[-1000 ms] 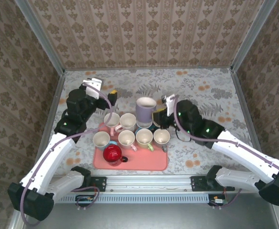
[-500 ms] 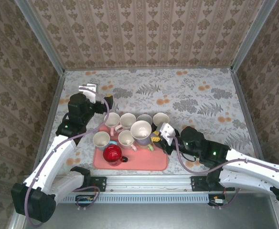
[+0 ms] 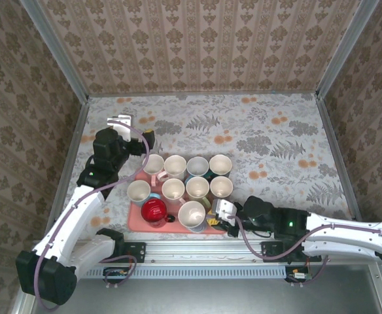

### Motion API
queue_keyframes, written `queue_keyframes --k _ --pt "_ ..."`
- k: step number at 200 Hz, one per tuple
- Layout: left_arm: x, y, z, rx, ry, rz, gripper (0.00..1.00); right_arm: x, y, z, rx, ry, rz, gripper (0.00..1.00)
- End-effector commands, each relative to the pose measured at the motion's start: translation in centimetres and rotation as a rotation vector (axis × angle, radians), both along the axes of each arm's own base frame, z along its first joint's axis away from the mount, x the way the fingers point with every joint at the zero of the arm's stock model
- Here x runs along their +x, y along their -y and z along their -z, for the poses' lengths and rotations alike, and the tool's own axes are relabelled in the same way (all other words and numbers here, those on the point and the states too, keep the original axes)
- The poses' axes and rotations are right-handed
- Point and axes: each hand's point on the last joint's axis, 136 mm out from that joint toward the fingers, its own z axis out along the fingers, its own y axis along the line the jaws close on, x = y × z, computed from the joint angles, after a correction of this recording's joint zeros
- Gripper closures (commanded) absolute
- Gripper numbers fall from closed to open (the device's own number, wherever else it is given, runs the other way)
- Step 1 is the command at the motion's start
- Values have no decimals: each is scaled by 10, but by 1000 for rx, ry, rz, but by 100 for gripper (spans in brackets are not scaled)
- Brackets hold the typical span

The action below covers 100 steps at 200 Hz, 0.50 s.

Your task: Turn the mug right side up

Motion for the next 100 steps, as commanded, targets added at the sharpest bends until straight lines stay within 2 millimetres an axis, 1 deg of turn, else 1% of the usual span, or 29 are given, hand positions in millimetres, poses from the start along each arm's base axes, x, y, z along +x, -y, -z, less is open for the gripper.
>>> queue_keyframes --k 1,43,59,82,100 --pt "2 -2 1 -19 6 -14 0 1 -15 -34 160 19 -4 100" --pt "1 -3 2 -15 7 -18 0 7 -23 -17 170 15 26 100" --pt "1 -3 1 -15 11 -19 0 11 -25 -12 177 26 45 100" --pt "1 -4 1 -14 14 -19 0 15 -26 0 160 41 57 100" --pt "0 -4 1 -11 17 -19 0 18 -28 7 151 45 66 100"
